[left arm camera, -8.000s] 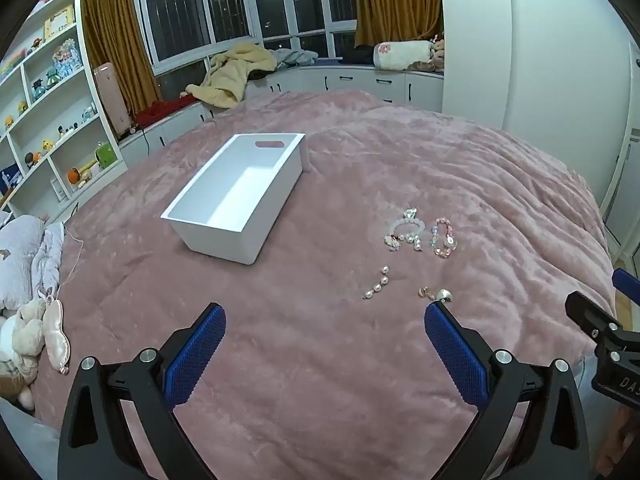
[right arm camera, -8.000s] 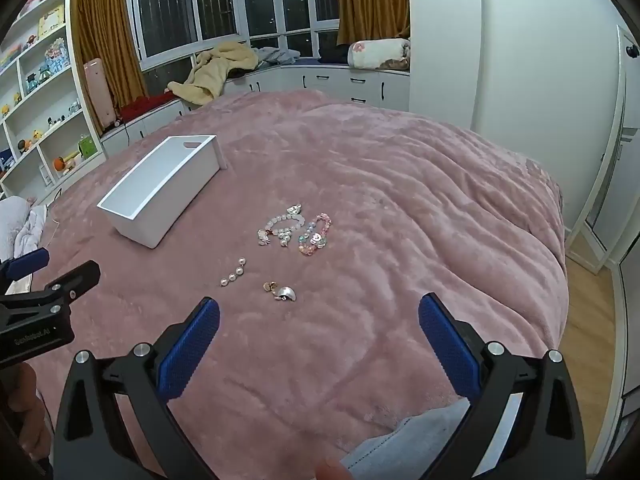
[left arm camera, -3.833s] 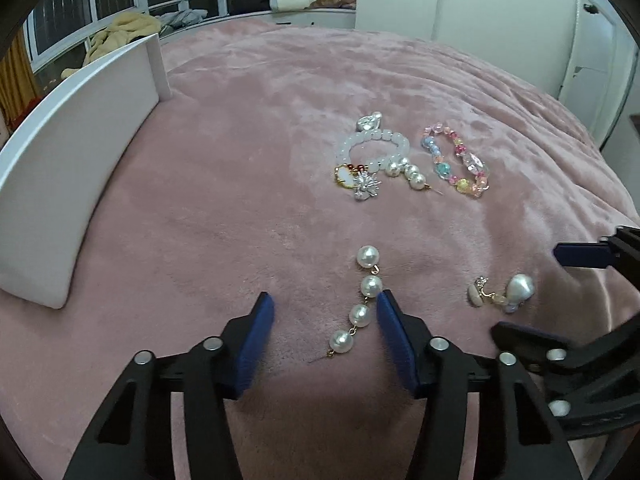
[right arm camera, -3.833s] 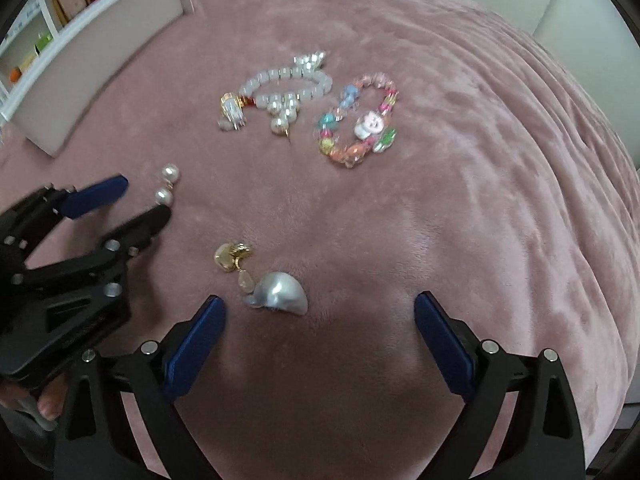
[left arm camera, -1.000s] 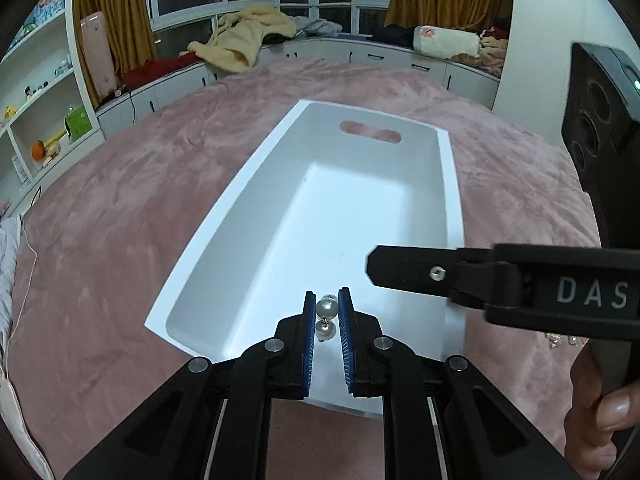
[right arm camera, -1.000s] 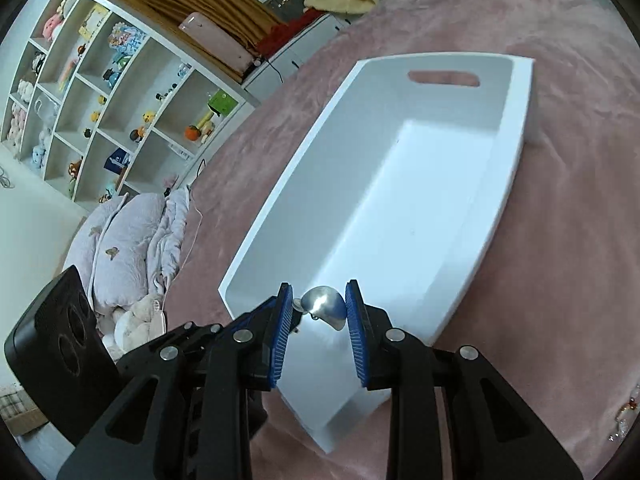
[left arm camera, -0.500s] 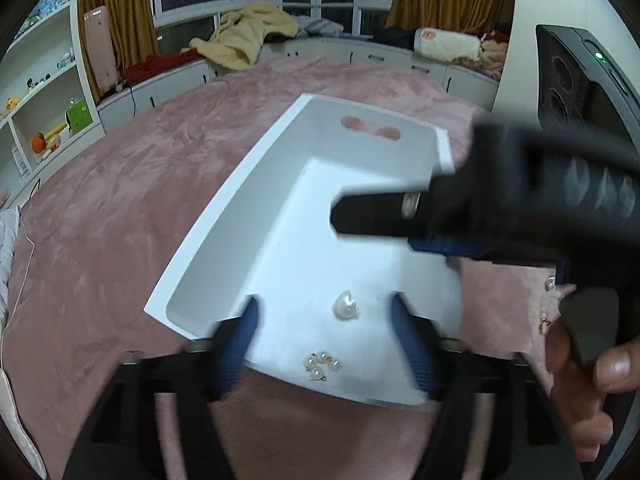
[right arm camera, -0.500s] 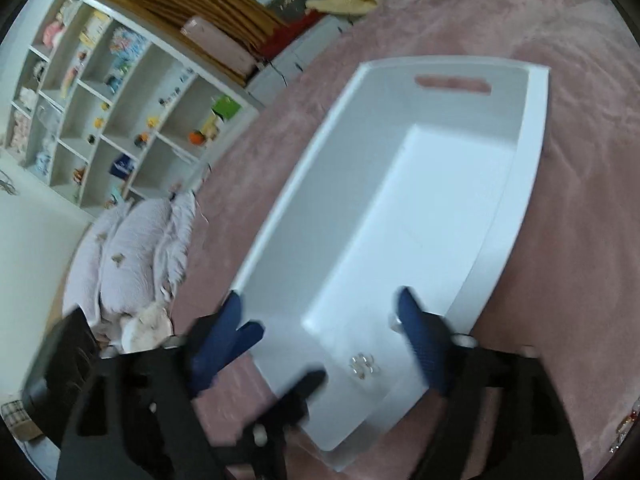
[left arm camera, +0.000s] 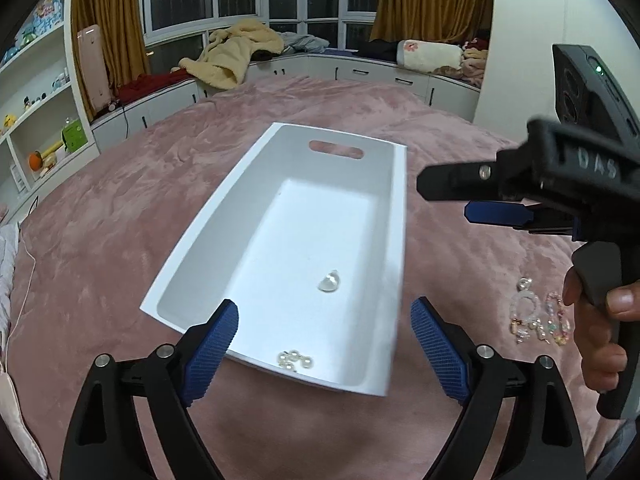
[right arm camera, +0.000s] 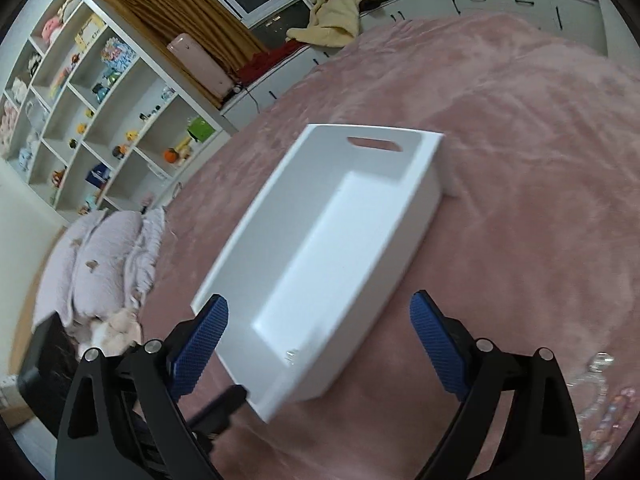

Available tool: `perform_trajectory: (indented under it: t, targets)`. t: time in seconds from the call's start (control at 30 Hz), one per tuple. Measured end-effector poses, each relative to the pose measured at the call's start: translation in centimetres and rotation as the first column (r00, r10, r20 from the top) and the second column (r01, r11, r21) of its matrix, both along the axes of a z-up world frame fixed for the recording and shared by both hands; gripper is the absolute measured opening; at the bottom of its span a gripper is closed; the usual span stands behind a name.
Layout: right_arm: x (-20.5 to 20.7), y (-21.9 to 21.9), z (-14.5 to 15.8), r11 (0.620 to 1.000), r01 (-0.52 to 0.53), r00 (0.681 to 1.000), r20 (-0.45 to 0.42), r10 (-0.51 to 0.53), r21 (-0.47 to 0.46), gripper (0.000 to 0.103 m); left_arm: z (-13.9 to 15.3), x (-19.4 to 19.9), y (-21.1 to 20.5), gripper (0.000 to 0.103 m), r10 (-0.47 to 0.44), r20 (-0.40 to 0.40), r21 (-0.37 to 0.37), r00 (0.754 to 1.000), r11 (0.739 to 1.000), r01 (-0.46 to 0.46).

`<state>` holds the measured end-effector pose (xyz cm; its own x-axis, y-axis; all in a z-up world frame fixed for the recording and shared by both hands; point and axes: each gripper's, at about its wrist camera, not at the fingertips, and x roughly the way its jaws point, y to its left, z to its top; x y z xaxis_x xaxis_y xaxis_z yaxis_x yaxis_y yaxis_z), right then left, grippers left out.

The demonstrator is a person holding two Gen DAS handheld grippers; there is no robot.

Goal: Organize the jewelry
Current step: 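Move both tools back to the remaining jewelry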

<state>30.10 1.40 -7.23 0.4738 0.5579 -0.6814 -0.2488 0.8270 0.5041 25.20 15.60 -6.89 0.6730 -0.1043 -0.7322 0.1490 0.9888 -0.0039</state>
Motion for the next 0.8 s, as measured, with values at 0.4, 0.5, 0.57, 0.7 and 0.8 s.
perform_trajectory:
  t: [0.4,0.5,0.57,0.7,0.8]
  targets:
    - [-5.1,-8.6,1.2,0.953,0.1,0.99,0.127,-0.065,-0.285,0.094,1.1,-3.0,-5.9,0.091,-0.097,0.019,0.009,0.995,0.995,0.096]
    - [-6.1,-11.2,1.7,0.946,0.133,0.986,0.138,-0.095,-0.296,0.094,1.2,-3.7,-7.7,0.091,-0.128,0.02,0.004,0.992,0.992,0.128]
    - [-6.8,-12.9,2.1,0.942,0.155,0.983,0.143,-0.116,-0.298,0.094,1.3,-4.2,-8.8,0.091,-0.147,0.024,-0.002,0.989,0.989,0.147]
    - [-8.4,-16.9,2.3,0.935,0.192,0.977,0.15,-0.153,-0.299,0.094,1.1,-5.2,-11.5,0.091,-0.192,0.024,-0.017,0.981,0.981,0.193]
    - [-9.3,-18.7,1.9,0.922,0.204,0.975,0.15,-0.162,-0.33,0.094,0.6,-5.9,-13.4,0.091,-0.233,0.019,-0.025,0.972,0.972,0.234]
